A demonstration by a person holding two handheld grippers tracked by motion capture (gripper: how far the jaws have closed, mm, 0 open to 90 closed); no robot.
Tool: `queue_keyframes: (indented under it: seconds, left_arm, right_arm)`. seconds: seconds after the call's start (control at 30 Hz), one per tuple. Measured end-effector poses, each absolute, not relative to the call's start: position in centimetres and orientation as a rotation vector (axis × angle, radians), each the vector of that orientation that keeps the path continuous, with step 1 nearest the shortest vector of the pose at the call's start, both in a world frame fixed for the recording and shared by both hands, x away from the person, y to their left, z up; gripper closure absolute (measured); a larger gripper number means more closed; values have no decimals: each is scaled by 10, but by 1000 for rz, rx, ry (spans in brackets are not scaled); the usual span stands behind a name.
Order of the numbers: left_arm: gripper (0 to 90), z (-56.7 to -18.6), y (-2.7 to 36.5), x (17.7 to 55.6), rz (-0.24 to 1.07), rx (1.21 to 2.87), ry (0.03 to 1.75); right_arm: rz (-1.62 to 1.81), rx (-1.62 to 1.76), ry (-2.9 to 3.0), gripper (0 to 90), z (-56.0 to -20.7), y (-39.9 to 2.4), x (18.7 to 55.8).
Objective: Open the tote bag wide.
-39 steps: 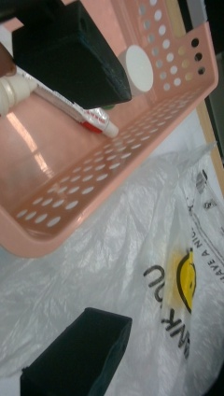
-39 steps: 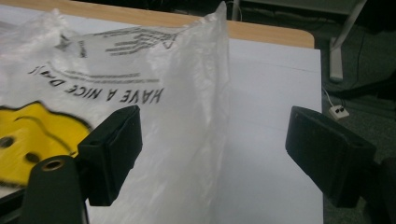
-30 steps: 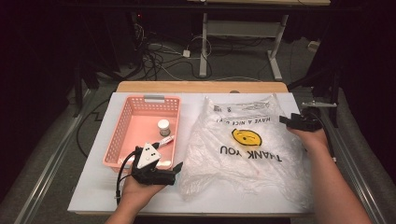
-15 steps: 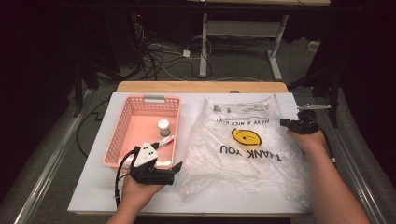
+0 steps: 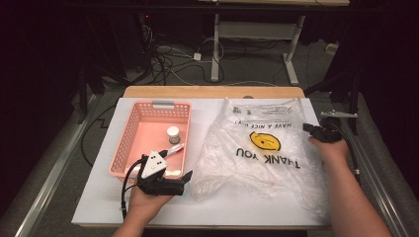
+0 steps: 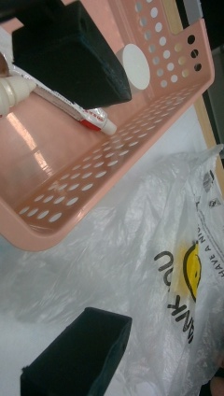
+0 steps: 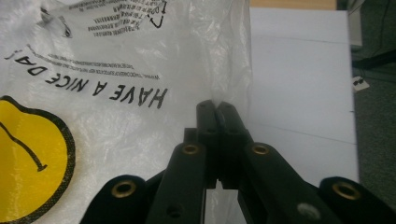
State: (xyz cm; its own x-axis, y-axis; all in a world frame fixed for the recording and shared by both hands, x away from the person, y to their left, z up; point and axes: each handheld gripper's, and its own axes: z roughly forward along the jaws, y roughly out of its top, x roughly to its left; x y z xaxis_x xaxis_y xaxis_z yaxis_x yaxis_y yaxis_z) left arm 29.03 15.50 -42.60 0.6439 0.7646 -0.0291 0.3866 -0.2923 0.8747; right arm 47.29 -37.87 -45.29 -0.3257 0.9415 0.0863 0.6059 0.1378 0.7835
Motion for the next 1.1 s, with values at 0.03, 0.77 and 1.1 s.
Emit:
queue_keyframes:
  seconds: [0.03, 0.77, 1.1]
  left_arm:
    - [0, -426, 155, 290, 502, 1909, 908]
    - [0, -418, 152, 296, 461, 1901, 862]
    - [0, -425, 160, 286, 454, 1890, 877]
  right_arm:
    - [1044, 1495, 1975, 900, -452, -381, 471]
    - [1077, 1647, 1675, 900, -454, -407, 477]
    - [1034, 1618, 1697, 621, -445, -408, 461]
